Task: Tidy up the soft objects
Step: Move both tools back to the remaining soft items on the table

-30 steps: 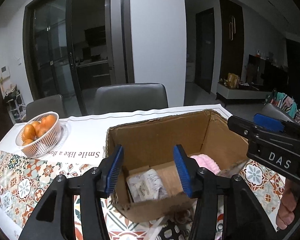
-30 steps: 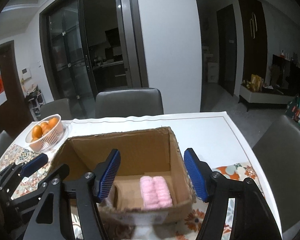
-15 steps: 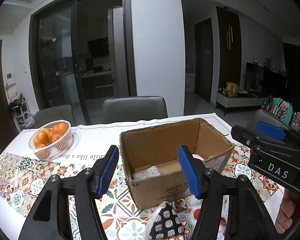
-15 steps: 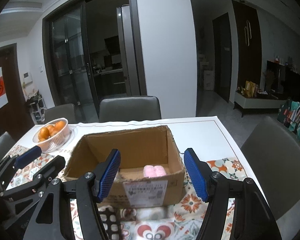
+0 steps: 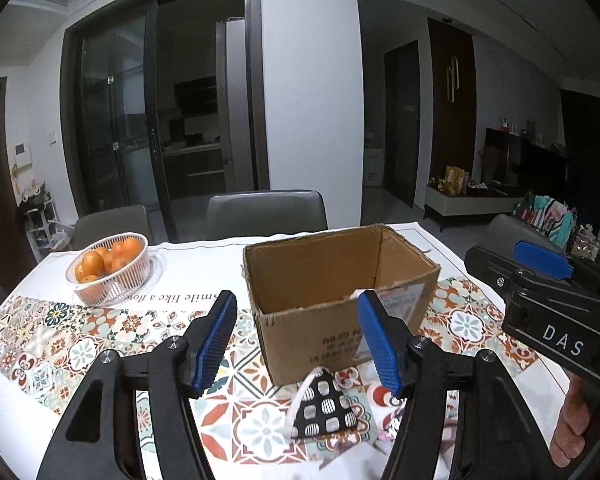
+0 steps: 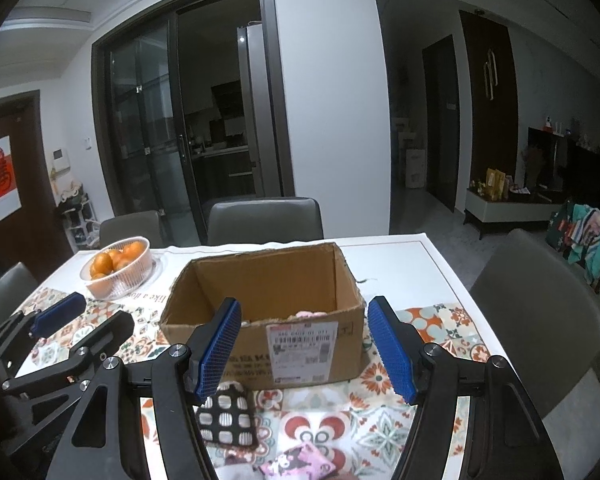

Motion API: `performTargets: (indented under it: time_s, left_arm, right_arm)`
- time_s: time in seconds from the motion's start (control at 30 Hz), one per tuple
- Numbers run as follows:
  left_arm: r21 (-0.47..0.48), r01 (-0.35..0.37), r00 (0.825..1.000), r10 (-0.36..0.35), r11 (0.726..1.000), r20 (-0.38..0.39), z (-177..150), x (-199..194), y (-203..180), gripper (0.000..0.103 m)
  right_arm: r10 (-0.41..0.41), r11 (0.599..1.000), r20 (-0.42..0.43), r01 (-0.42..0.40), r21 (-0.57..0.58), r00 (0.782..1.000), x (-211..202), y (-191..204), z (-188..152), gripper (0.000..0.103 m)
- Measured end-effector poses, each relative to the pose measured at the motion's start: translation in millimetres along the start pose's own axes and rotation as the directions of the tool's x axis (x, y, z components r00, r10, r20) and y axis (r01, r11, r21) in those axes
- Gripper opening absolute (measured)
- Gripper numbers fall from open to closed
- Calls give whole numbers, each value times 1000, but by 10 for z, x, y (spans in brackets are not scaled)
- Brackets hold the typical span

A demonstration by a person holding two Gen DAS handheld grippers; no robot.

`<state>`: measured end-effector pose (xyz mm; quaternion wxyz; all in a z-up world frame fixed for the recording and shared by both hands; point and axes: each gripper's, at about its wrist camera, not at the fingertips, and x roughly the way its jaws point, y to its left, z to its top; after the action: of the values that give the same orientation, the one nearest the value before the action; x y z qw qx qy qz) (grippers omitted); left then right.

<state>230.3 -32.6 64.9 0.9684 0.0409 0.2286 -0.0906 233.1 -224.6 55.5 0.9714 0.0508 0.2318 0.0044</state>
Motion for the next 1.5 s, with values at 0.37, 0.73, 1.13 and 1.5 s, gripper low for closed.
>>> performTargets:
  time_s: [0.37,0.73,1.13,1.5]
  left_arm:
    - [18,14,1000,-14,1000,-19,-281,-304,-57,62]
    - [16,20,998,-19,1000,-52,-552,-492,-139,62]
    - [32,37,995,-34,999,-91,-862,-598,-187,62]
    - [58,46,990,-38,997,-136,-1157,-622,-258,62]
  right_arm:
    - [-5,1000,-8,5,18,1000,-312,-5,-255,67]
    - [-17,1000,-20,18,18,1000,-561,-20,-526,67]
    - [-2,1000,-94,5,30,996,-619,0,-862,67]
    - [5,1000,-201,1,31,980,-549,4,-1197,67]
